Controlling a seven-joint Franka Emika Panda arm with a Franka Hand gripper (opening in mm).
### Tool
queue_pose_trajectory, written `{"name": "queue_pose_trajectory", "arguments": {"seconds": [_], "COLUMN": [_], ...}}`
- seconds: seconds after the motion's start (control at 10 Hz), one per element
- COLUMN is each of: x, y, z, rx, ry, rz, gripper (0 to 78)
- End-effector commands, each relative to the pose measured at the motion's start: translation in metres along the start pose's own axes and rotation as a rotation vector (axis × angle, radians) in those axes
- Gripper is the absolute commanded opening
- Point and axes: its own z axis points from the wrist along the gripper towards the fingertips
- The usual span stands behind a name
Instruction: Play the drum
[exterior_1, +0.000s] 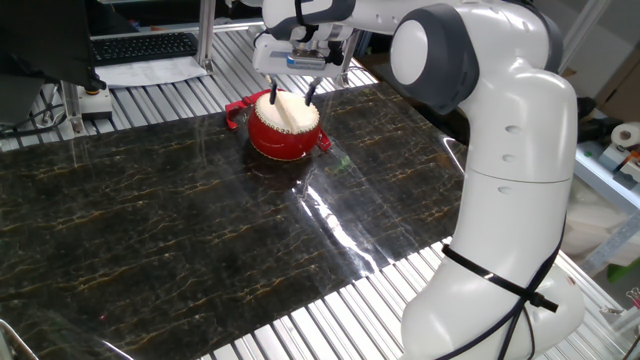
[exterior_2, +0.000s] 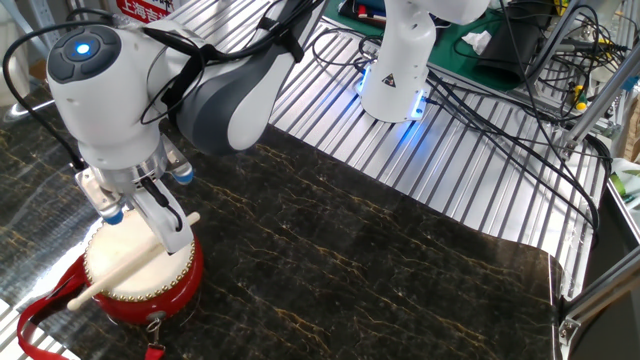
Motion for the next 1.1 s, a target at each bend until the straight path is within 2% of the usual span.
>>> {"name": "queue_pose_trajectory", "arguments": {"seconds": [0.1,0.2,0.3,0.7,0.9,1.0,1.1], "x": [-0.003,-0.003,0.016,0.019,0.02,0.022,0.025], "y": [-0.001,-0.001,0.045,0.05,0.05,0.048,0.049], "z": [-0.004,-0.004,-0.042,-0.045,-0.046,-0.05,-0.054], "rx": [-0.012,-0.012,-0.031,-0.023,-0.018,-0.023,-0.024], "ry": [0.0,0.0,-0.004,-0.001,-0.007,-0.004,-0.002], "rz": [0.007,0.007,-0.109,-0.128,-0.18,-0.251,-0.255], "gripper": [77.3,77.3,77.3,77.3,77.3,77.3,77.3]}}
